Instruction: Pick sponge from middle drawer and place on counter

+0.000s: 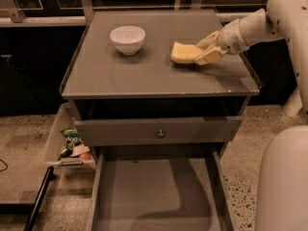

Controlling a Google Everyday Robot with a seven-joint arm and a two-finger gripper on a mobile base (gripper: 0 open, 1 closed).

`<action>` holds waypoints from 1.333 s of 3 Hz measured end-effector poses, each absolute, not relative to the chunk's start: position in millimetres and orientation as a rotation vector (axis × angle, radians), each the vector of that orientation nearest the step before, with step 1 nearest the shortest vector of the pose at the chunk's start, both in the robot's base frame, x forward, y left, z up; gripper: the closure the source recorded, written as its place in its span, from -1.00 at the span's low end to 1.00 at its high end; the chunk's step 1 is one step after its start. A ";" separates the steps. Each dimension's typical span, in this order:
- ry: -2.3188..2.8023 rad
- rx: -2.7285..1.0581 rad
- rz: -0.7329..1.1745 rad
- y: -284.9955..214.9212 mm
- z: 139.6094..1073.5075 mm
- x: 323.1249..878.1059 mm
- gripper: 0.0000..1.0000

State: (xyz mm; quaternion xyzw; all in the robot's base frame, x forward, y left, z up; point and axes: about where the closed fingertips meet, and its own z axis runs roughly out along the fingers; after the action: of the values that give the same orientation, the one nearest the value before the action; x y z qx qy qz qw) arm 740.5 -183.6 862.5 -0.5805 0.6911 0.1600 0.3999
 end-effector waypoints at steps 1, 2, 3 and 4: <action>1.748 -1.469 0.405 -183.6 862.5 740.5 0.52; 1.748 -1.469 0.405 -183.5 862.4 740.5 0.06; 1.748 -1.469 0.405 -183.5 862.4 740.5 -0.41; 1.748 -1.469 0.405 -183.5 862.4 740.5 -0.87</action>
Offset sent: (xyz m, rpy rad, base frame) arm 0.0000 0.0000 0.0000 0.0000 0.0000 0.0000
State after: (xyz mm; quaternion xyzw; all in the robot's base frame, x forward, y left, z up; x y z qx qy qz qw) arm 740.5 -183.5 862.4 -0.5805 0.6910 0.1601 0.3998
